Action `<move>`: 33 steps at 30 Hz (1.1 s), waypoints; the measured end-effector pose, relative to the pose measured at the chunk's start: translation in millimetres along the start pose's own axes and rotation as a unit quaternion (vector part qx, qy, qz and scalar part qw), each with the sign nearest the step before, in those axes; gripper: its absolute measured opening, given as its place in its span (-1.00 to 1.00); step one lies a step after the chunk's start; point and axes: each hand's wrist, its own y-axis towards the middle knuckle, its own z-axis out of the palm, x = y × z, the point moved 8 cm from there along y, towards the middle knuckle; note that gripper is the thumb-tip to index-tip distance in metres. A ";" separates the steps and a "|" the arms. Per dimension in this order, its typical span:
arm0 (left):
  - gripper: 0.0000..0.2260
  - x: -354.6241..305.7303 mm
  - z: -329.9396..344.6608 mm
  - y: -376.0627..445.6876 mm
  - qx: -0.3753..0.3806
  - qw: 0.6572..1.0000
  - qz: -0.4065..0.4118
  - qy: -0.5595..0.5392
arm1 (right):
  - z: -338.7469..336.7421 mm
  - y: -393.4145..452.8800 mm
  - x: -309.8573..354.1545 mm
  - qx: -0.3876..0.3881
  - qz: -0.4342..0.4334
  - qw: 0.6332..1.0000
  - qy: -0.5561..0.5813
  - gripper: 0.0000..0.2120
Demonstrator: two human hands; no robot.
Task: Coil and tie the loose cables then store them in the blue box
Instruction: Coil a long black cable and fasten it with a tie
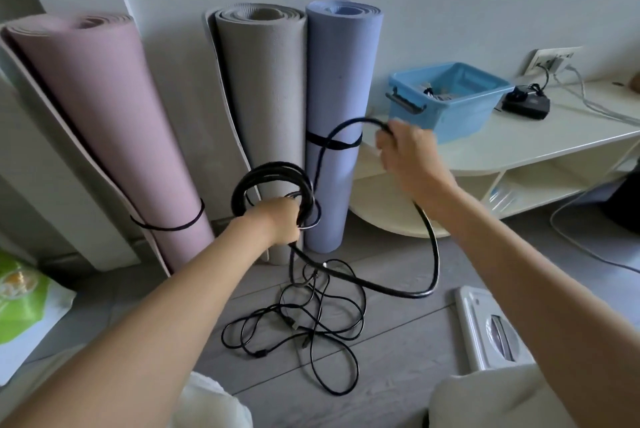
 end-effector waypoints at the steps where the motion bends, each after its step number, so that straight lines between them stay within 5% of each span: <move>1: -0.93 8.4 4.3 0.6 0.006 1.000 -0.015 -0.017 | -25.8 3.8 -5.1 -0.062 0.019 0.996 0.060 -0.78; 4: -0.92 32.9 11.9 -7.5 0.016 0.995 -0.089 -0.052 | -86.2 -1.5 -32.3 -0.214 0.088 0.950 0.212 -0.71; 7: -0.91 41.6 2.2 -12.5 -0.020 0.991 -0.117 -0.055 | -97.1 -10.7 -49.7 -0.233 0.105 0.941 0.221 -0.74; 9: -0.85 41.3 -7.6 -10.5 -0.064 0.989 -0.111 -0.069 | -80.2 -10.9 -59.8 -0.160 0.126 0.961 0.187 -0.81; 12: -0.78 34.9 -25.8 -12.3 -0.136 0.982 -0.119 -0.049 | -37.0 -19.0 -89.4 0.054 0.217 0.972 0.075 -0.84; 14: -0.78 23.0 -37.8 -15.0 -0.171 0.979 -0.109 0.011 | -17.2 -35.9 -111.9 0.206 0.253 0.938 -0.116 -0.90; 16: -0.77 4.5 -47.0 -19.0 -0.201 0.972 -0.080 0.091 | -11.5 -45.0 -119.6 0.272 0.233 0.890 -0.284 -0.68; 20: -0.73 -36.8 -46.3 -25.3 -0.227 0.956 0.011 0.187 | 12.5 -27.8 -49.3 0.221 0.031 0.969 -0.109 -0.18; 22: -0.73 -52.4 -44.1 -28.1 -0.232 0.950 0.046 0.205 | 32.7 -30.9 -20.7 0.236 -0.035 0.967 -0.087 -0.13; 24: -0.74 -62.1 -45.7 -30.9 -0.241 0.946 0.067 0.209 | 56.5 -34.8 -25.5 0.266 -0.017 0.955 -0.128 -0.27; 27: -0.74 -69.9 -49.9 -32.6 -0.259 0.940 0.092 0.201 | 62.7 -33.4 -25.7 0.234 -0.013 0.967 -0.102 -0.82; 33: -0.73 3.6 -25.7 -6.2 -0.124 0.986 -0.050 0.102 | 9.9 -9.4 -35.0 0.074 0.033 0.996 -0.041 -0.78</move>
